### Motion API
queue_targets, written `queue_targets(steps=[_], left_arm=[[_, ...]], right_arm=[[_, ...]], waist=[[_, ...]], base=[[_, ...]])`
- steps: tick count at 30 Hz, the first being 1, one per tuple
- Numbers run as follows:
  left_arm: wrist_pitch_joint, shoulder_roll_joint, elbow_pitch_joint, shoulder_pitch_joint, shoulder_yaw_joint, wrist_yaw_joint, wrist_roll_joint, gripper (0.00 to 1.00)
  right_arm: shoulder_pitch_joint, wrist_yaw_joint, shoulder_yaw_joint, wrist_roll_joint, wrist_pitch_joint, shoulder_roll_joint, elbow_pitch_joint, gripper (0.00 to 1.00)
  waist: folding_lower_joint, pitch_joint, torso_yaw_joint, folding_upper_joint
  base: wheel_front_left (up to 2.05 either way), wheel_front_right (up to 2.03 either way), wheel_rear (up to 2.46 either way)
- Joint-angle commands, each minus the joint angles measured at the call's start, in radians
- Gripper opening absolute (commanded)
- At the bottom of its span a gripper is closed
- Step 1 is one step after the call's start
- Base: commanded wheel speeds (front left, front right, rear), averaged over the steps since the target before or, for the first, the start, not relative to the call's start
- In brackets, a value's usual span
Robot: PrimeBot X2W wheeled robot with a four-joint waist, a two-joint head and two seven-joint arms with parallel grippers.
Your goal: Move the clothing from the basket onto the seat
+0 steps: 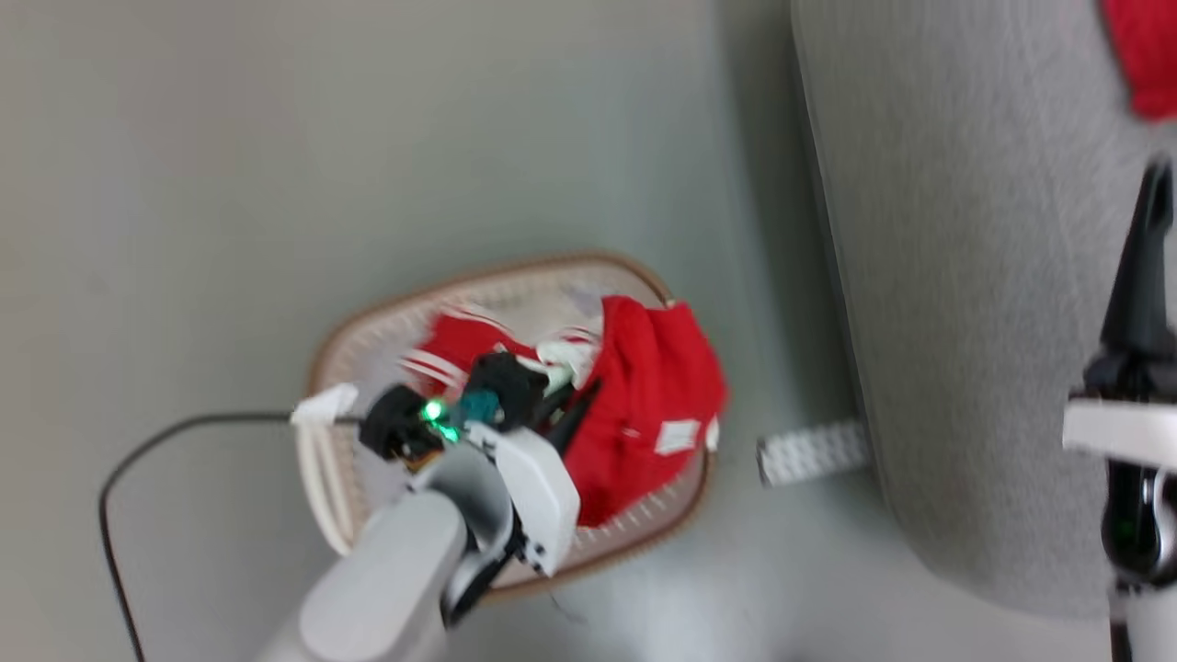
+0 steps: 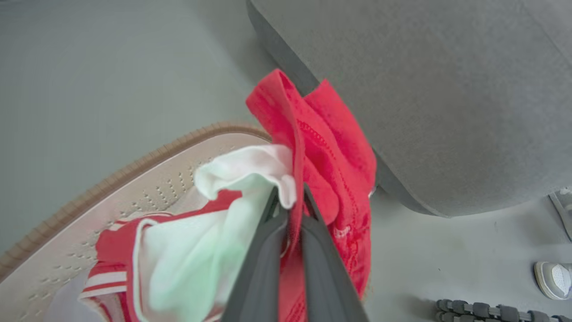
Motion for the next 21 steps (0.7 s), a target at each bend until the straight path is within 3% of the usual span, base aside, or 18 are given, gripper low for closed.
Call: queue_targets(steps=[1, 9, 21], left_arm=[[-0.008, -0.003, -0.011, 0.027, 0.001, 0.004, -0.01, 0.0], [-0.044, 0.008, -0.165, 0.163, 0.067, 0.058, -0.104, 0.0], [-0.075, 0.046, -0.346, 0.3, 0.164, 0.162, -0.164, 0.0]], right_arm=[[0.03, -0.003, -0.011, -0.011, 0.001, -0.003, 0.009, 1.0], [0.174, -0.003, -0.04, -0.066, 0.001, -0.003, 0.06, 1.0], [0.335, -0.003, 0.008, -0.106, 0.001, -0.003, 0.147, 1.0]], waist=[[0.0001, -0.15, 0.093, 0.0], [0.0001, -0.368, 0.177, 0.0], [0.0001, -0.611, 0.227, 0.0]], base=[[0.0, 0.0, 0.0], [0.0, 0.0, 0.0], [0.0, 0.0, 0.0]])
